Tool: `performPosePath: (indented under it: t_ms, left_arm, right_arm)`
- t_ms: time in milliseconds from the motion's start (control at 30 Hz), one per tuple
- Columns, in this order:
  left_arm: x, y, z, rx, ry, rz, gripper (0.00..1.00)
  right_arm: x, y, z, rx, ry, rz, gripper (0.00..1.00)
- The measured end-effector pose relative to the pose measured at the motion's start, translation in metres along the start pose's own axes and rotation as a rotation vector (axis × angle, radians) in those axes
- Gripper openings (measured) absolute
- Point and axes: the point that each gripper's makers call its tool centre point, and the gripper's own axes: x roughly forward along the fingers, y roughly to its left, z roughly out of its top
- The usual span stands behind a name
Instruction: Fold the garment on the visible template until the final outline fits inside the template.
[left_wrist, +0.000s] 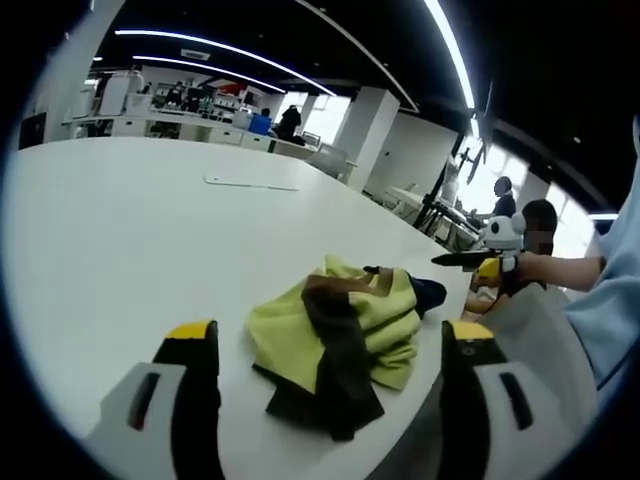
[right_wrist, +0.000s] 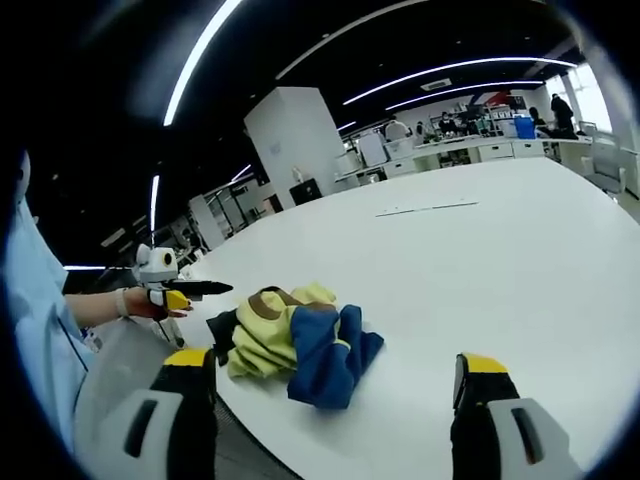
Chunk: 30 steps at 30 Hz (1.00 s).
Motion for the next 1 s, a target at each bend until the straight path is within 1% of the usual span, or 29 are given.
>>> performPosePath:
  t_ms: [100,200,300,400,500,600,733,833,900,1000]
  left_arm:
    - [0.0,-0.001,-0.001,0.003,0.005,-0.005,0.84]
    - [0.001,-0.002,-0.002,0.005,0.011,-0.011,0.84]
    - [0.002,-0.002,-0.005,0.016,0.029,-0.013,0.81]
    - [0.003,-0.003,-0.007,0.02,0.04,-0.018,0.79]
    - [0.004,-0.005,-0.012,0.027,0.064,-0.026,0.77]
    - [0.005,-0.006,-0.016,0.028,0.086,-0.034,0.72]
    - [0.006,-0.007,-0.019,0.03,0.104,-0.044,0.64]
    - [0.007,-0.007,-0.022,0.03,0.118,-0.045,0.62]
    - [0.007,-0.006,-0.025,0.035,0.137,-0.043,0.61]
    - [0.008,-0.006,-0.027,0.034,0.147,-0.045,0.58]
  right_arm:
    - [0.0,0.0,-0.001,-0.015,0.006,-0.008,0.95]
    - [0.002,0.002,-0.005,-0.038,0.027,-0.012,0.92]
    - [0.003,0.002,-0.005,-0.039,0.024,-0.011,0.89]
    - [0.005,0.003,-0.005,-0.035,0.027,-0.008,0.83]
    - [0.006,0.003,-0.004,-0.039,0.036,-0.008,0.79]
    - [0.006,0.003,-0.003,-0.04,0.041,-0.005,0.7]
    - [0.007,0.006,0.001,-0.04,0.043,0.001,0.63]
    - [0.009,0.008,0.001,-0.041,0.054,0.007,0.59]
    - [0.01,0.01,0.0,-0.046,0.061,0.01,0.56]
    - [0.013,0.012,-0.002,-0.059,0.081,0.013,0.52]
